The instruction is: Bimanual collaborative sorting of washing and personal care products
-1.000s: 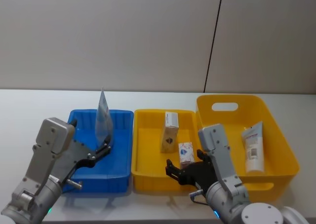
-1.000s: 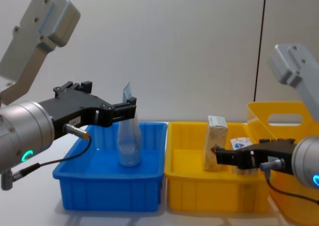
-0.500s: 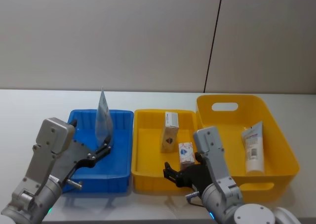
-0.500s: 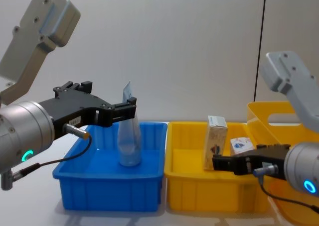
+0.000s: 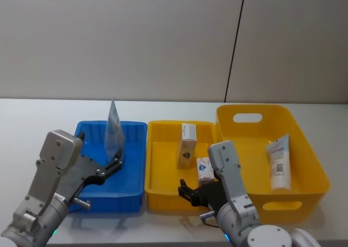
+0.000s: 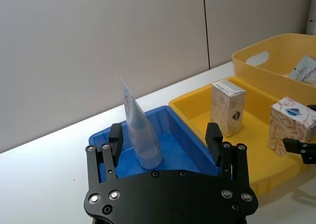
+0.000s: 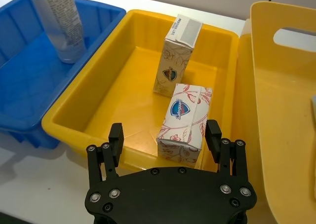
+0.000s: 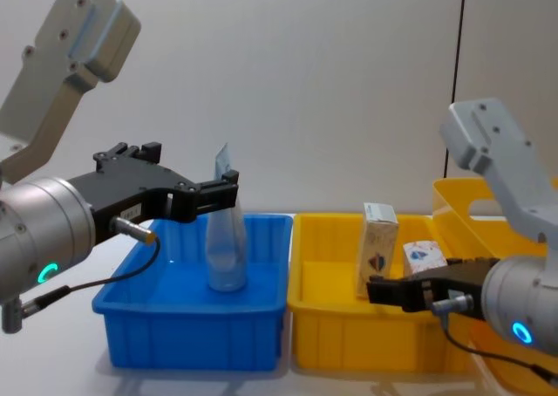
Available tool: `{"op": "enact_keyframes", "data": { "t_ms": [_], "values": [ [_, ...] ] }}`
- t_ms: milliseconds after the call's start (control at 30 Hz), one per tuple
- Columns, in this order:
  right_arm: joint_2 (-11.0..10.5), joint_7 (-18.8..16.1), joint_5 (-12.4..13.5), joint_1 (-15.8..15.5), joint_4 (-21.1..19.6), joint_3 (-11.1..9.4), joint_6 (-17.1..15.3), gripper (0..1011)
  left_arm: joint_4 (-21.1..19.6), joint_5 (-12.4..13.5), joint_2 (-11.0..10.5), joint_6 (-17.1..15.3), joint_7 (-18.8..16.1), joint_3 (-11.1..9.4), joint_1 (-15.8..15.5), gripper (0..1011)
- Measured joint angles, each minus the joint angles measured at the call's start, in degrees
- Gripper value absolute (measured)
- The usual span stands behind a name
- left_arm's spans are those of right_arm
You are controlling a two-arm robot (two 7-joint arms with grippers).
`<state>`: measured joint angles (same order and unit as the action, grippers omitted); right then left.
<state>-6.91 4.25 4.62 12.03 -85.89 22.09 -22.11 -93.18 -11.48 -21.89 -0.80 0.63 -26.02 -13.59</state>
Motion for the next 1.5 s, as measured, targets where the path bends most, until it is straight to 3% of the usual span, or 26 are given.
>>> {"op": "enact_keyframes", "data": {
  "t_ms": [700,867,1200,1267,1500],
  "values": [
    [3.2,4.0,-3.4,1.8,4.1,0.6,1.9,1003,0.0,0.0,0.0,0.0,0.0,0.0,0.0,1001],
    [3.4,4.3,-3.6,2.0,4.5,0.7,2.1,927,0.0,0.0,0.0,0.0,0.0,0.0,0.0,1001],
    [3.7,4.7,-3.9,2.1,4.9,0.8,2.3,627,0.0,0.0,0.0,0.0,0.0,0.0,0.0,1001],
    [3.8,4.7,-4.0,2.2,4.9,0.8,2.3,528,0.0,0.0,0.0,0.0,0.0,0.0,0.0,1001],
    [3.9,4.8,-4.1,2.2,5.0,0.8,2.4,362,0.0,0.0,0.0,0.0,0.0,0.0,0.0,1001]
  ]
}}
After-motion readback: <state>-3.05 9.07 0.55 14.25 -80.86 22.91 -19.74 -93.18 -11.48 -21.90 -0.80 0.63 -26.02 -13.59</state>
